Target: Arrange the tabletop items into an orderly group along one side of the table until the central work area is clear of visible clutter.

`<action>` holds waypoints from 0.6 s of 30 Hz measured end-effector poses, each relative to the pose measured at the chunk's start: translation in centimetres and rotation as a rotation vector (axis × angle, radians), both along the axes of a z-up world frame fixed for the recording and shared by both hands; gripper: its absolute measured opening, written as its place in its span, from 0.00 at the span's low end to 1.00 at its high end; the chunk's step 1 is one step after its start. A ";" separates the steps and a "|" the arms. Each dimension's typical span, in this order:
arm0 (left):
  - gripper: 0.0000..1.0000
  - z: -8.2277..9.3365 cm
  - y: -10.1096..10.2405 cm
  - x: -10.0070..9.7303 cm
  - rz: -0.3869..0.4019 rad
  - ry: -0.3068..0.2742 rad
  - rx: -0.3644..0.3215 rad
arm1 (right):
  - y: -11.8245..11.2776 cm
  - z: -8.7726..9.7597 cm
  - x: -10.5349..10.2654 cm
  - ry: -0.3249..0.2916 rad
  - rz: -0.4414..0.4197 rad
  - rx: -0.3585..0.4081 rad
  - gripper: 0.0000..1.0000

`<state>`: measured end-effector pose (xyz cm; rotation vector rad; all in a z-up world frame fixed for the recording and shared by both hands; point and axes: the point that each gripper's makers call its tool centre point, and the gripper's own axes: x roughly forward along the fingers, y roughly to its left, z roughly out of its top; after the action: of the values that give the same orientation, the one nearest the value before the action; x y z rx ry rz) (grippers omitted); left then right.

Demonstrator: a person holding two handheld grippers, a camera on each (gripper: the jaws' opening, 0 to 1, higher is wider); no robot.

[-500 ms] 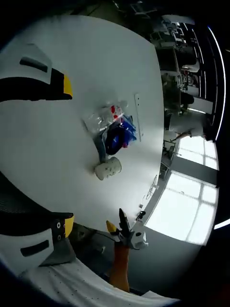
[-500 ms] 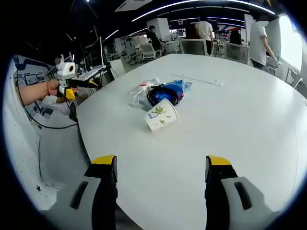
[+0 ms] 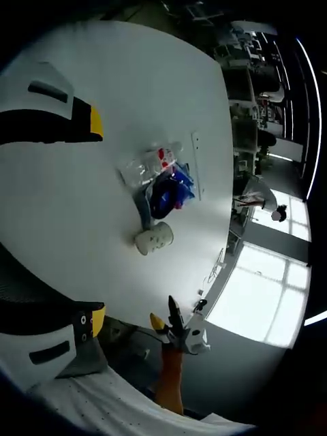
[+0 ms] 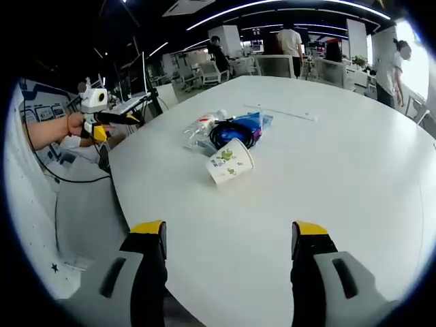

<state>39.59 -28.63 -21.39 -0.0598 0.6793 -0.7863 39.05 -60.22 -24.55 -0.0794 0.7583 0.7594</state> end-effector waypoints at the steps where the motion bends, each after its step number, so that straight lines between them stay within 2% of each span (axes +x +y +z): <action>1: 1.00 0.0 0.0 0.0 0.000 0.000 -0.001 | 0.0 0.0 0.0 0.001 0.000 -0.003 0.74; 18: 0.99 -0.1 -0.2 0.2 -0.008 0.000 -0.002 | -0.3 -0.2 0.1 0.002 -0.003 -0.003 0.74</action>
<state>39.80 -28.84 -21.52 -0.0585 0.6787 -0.7950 39.13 -60.56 -24.78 -0.0796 0.7614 0.7553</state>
